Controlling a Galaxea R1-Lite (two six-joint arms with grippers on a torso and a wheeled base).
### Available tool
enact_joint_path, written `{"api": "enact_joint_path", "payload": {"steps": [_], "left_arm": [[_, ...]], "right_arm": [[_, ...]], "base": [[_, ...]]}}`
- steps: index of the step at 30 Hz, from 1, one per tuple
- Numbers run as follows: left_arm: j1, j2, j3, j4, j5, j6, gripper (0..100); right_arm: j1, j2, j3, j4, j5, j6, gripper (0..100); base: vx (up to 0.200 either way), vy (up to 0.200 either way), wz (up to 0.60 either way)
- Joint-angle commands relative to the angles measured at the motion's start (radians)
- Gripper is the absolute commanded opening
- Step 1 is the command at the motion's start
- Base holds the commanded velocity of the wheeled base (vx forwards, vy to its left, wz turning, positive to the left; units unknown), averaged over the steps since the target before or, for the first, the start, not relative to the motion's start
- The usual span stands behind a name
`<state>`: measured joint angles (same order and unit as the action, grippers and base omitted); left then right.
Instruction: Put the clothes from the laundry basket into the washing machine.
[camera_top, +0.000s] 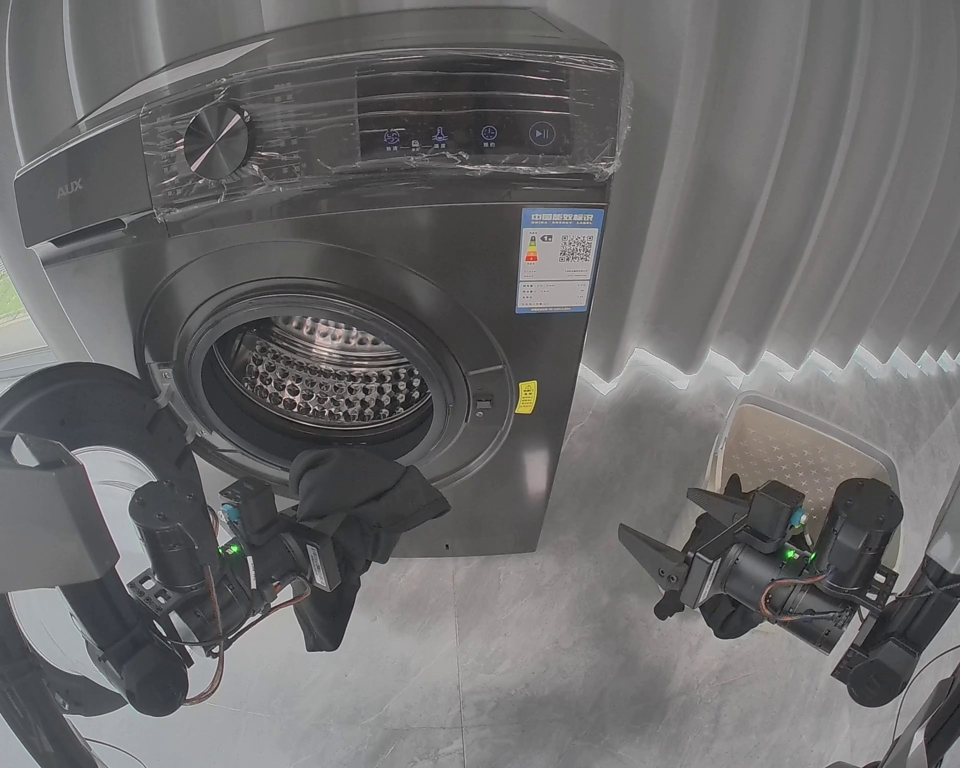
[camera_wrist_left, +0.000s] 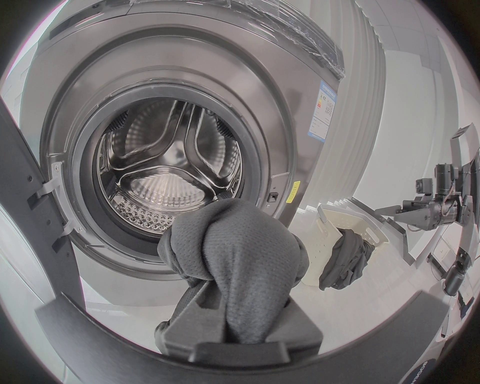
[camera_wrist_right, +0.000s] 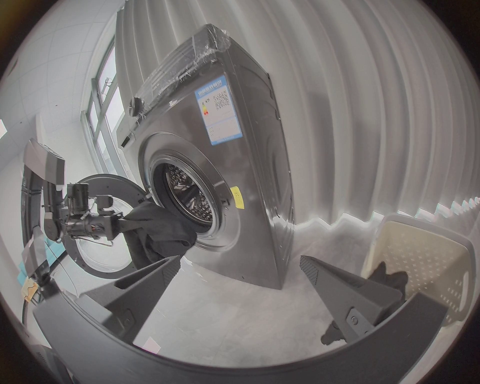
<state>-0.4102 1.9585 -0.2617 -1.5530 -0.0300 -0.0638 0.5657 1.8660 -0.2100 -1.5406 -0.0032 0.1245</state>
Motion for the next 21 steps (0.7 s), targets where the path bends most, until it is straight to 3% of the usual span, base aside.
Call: {"api": "enact_joint_path", "payload": {"steps": [1,9,21], "left_arm": [[-0.001,0.003,0.001,-0.002,-0.001,-0.001,0],[0.001,-0.001,0.002,-0.002,-0.001,-0.001,0],[0.001,0.003,0.001,-0.002,-0.001,-0.001,0]], "right_arm": [[-0.018,0.030,0.017,0.001,-0.004,0.003,100],[-0.024,0.030,0.024,0.001,-0.004,0.001,100],[-0.021,0.030,0.021,-0.001,-0.001,0.001,100]], "base": [[0.000,0.200,0.00],[0.000,0.200,0.00],[0.000,0.000,0.00]]}}
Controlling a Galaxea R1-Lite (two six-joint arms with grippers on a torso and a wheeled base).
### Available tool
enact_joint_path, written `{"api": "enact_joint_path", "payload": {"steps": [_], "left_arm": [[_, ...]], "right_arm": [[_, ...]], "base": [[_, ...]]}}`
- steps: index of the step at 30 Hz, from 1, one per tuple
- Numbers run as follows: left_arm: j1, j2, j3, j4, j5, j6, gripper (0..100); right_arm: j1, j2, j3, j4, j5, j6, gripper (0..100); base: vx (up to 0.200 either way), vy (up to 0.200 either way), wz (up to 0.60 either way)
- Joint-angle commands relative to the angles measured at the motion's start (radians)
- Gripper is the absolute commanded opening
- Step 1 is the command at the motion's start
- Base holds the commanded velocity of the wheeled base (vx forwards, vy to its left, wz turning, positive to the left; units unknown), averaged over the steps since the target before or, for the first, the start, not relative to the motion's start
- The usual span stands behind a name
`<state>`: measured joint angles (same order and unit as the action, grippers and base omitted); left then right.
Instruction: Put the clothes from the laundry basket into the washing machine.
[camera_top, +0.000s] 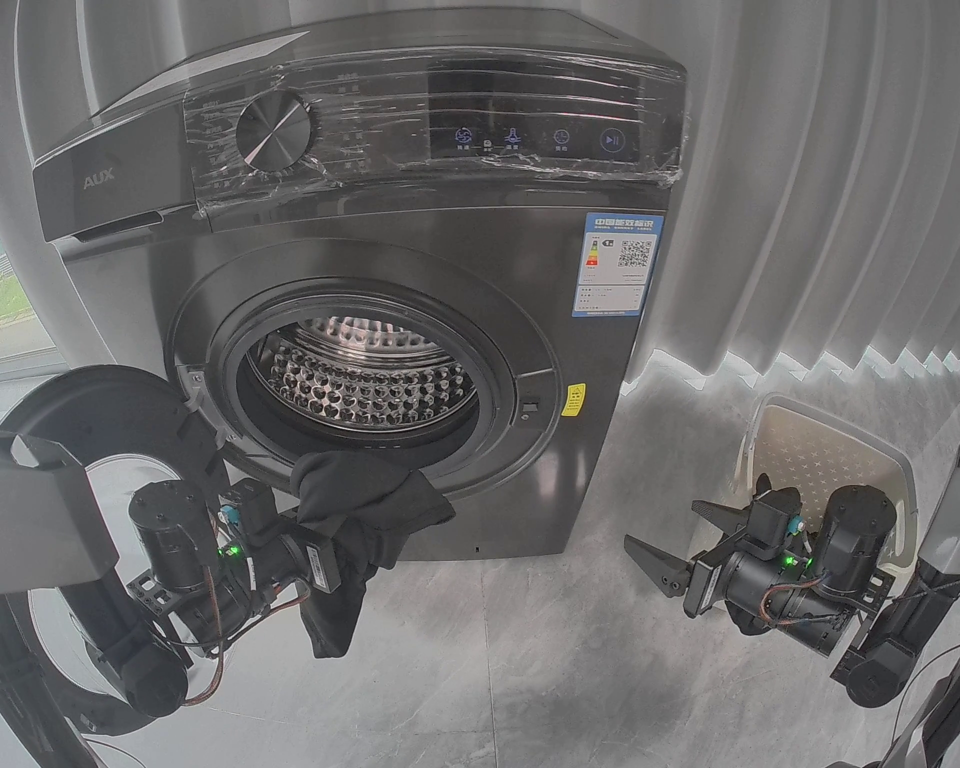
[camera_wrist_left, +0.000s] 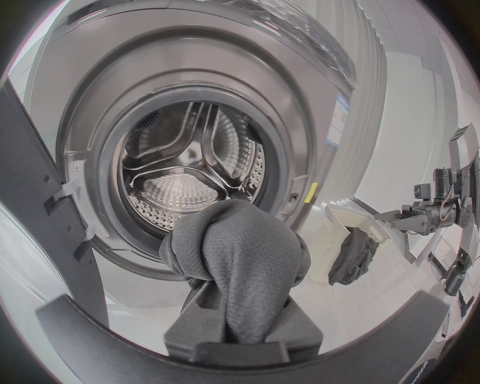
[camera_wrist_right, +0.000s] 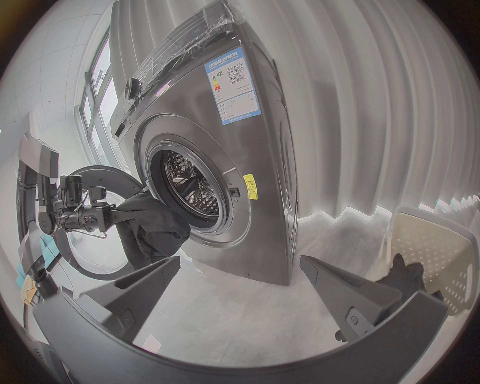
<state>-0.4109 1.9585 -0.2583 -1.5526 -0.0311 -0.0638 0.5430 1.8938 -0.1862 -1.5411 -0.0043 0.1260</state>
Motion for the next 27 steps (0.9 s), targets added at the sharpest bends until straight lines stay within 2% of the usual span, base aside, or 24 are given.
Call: {"api": "enact_joint_path", "payload": {"steps": [1,12,27], "left_arm": [[0.003,0.003,-0.002,-0.003,0.000,-0.001,0],[0.004,0.005,-0.001,-0.003,0.000,-0.002,0],[-0.002,0.005,0.001,-0.003,0.000,-0.002,0]], "right_arm": [[0.002,0.002,-0.003,-0.001,0.000,0.000,100],[0.000,0.002,-0.004,-0.001,0.000,0.000,100],[0.003,0.002,-0.001,-0.001,0.000,0.000,100]], "base": [[0.000,0.000,0.00],[0.000,0.200,0.00],[0.000,0.000,0.00]]}}
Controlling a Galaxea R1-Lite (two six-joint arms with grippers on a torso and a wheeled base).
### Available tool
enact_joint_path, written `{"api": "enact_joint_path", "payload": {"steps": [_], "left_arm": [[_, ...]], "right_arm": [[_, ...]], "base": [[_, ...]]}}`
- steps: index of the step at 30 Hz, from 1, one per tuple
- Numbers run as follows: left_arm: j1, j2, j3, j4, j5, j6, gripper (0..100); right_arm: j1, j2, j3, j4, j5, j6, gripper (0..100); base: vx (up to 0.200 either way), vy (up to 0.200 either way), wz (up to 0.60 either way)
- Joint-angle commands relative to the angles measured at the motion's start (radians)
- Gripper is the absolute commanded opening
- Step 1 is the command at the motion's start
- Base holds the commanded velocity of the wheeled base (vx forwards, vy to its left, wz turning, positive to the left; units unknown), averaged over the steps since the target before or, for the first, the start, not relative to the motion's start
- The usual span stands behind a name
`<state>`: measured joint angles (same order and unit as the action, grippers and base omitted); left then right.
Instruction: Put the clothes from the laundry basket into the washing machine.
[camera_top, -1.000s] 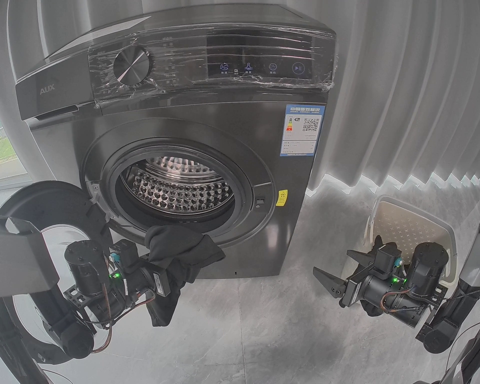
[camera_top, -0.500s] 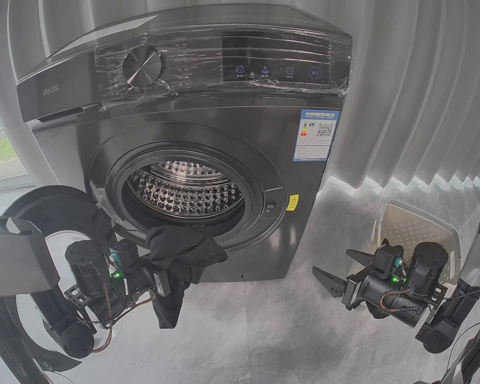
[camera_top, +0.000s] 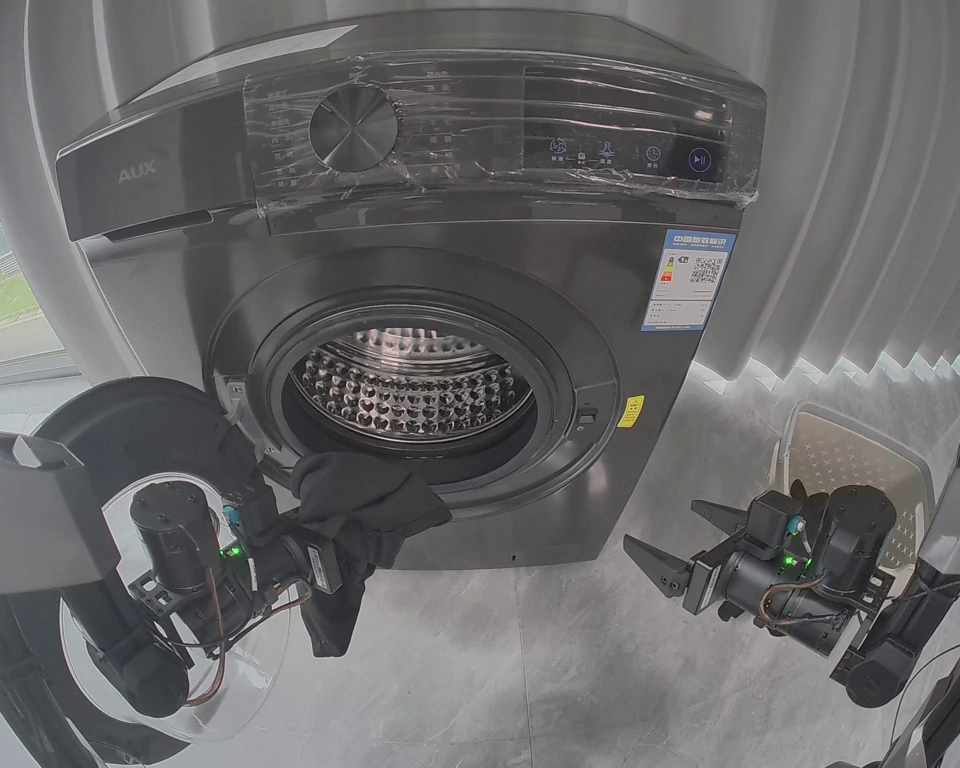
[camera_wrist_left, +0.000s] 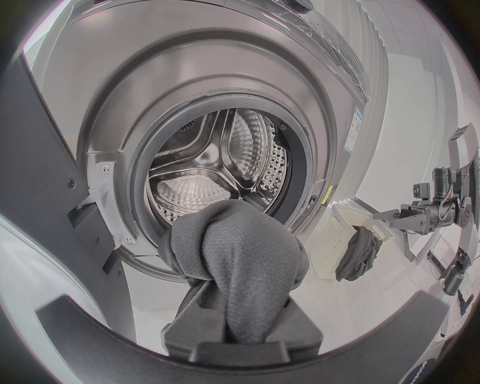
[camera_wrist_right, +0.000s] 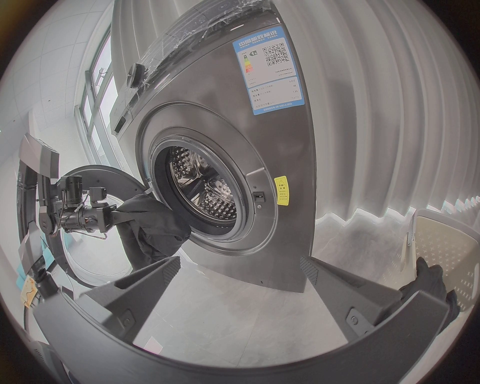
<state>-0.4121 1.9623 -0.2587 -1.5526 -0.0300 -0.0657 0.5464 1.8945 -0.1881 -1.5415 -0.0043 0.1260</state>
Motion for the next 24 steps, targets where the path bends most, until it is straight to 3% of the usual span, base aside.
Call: {"api": "enact_joint_path", "payload": {"steps": [1,13,19,24], "left_arm": [[-0.001,0.001,0.001,-0.003,-0.001,0.000,0],[-0.004,0.004,0.004,-0.001,-0.001,0.000,0],[-0.004,0.015,0.004,-0.003,-0.001,0.001,0],[-0.013,0.015,0.007,-0.003,-0.001,0.001,0]], "right_arm": [[0.000,0.002,0.001,0.000,0.000,0.000,100],[0.003,0.009,0.002,0.000,0.001,0.000,100],[0.004,0.011,0.002,0.000,0.001,0.000,100],[0.003,0.011,0.002,0.000,0.001,0.001,100]], "base": [[0.000,0.000,0.00],[0.000,0.000,0.00],[0.200,0.000,0.00],[0.000,0.000,0.00]]}}
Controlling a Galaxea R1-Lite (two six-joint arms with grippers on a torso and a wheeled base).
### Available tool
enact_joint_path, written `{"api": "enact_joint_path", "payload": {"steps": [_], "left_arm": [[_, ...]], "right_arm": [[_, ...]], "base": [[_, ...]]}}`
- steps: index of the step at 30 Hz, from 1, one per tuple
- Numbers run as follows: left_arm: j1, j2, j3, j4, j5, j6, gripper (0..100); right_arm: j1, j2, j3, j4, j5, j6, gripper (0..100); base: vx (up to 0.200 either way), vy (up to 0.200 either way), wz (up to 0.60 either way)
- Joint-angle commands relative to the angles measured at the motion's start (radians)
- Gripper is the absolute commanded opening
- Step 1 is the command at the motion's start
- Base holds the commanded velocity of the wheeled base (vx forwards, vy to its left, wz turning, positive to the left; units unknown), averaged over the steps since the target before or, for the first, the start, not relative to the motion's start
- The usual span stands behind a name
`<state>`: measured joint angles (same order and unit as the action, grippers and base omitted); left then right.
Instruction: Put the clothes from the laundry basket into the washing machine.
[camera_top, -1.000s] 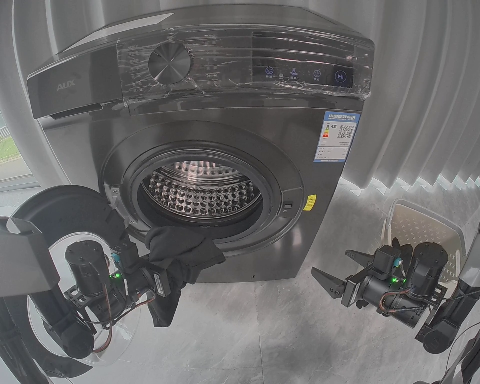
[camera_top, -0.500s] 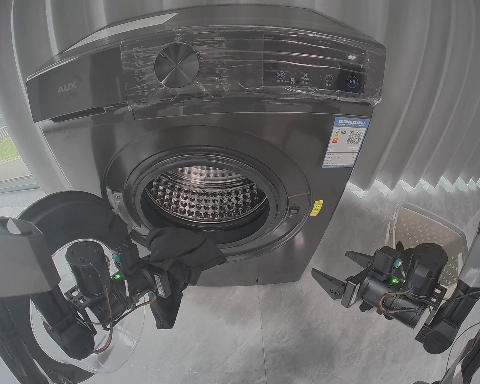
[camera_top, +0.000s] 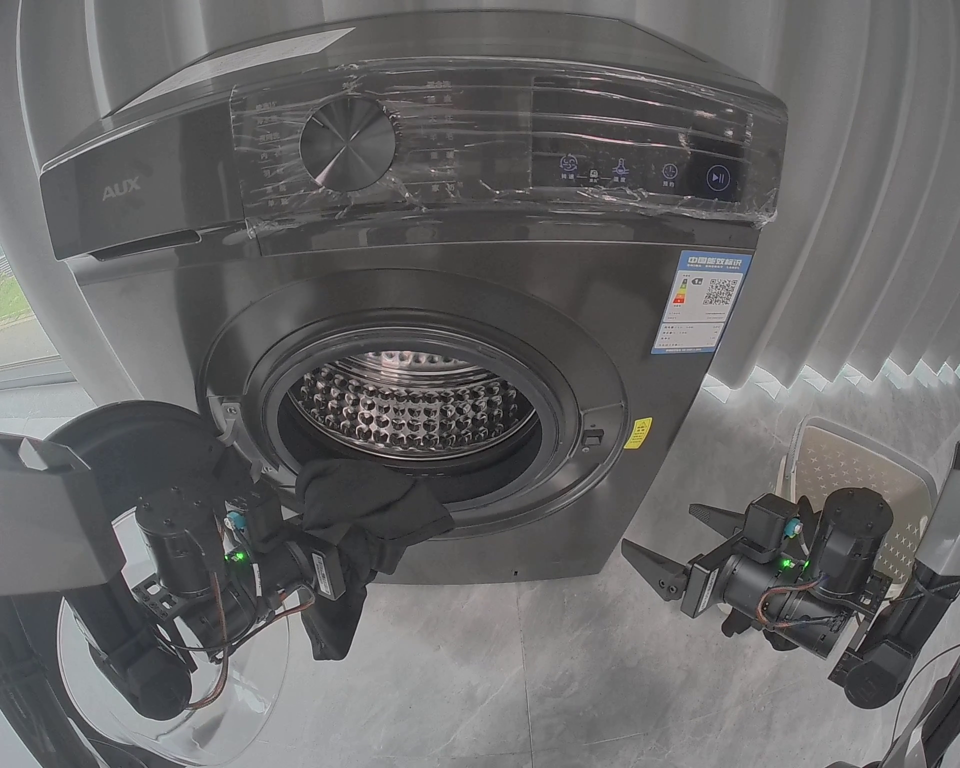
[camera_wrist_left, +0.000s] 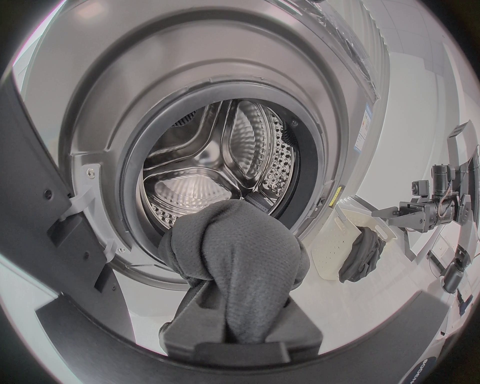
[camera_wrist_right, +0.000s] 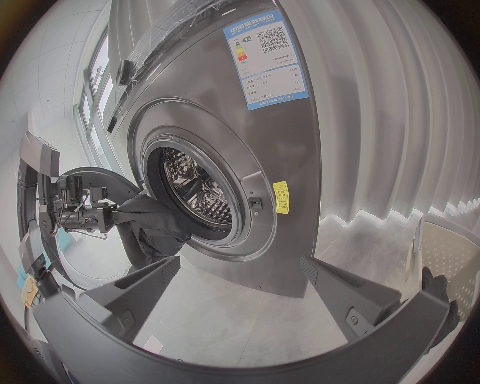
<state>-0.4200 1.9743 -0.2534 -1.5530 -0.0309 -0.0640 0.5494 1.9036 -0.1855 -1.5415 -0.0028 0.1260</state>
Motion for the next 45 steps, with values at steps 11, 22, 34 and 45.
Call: {"api": "enact_joint_path", "payload": {"steps": [11,22,34,45], "left_arm": [[-0.006,0.005,0.002,-0.002,0.000,-0.002,0],[-0.011,0.012,0.003,-0.004,0.000,-0.002,0],[-0.013,0.077,-0.138,0.001,0.005,0.041,0],[-0.031,0.230,-0.420,0.002,0.009,-0.102,0]], "right_arm": [[0.001,0.002,0.000,0.000,0.000,0.000,100],[0.001,0.005,0.000,0.000,0.000,0.001,100],[0.020,0.002,0.000,0.000,-0.003,0.003,100],[0.050,0.008,0.014,0.000,-0.003,0.004,100]], "base": [[0.000,0.000,0.00],[0.000,0.073,0.00],[0.000,0.000,0.00],[0.000,0.000,0.00]]}}
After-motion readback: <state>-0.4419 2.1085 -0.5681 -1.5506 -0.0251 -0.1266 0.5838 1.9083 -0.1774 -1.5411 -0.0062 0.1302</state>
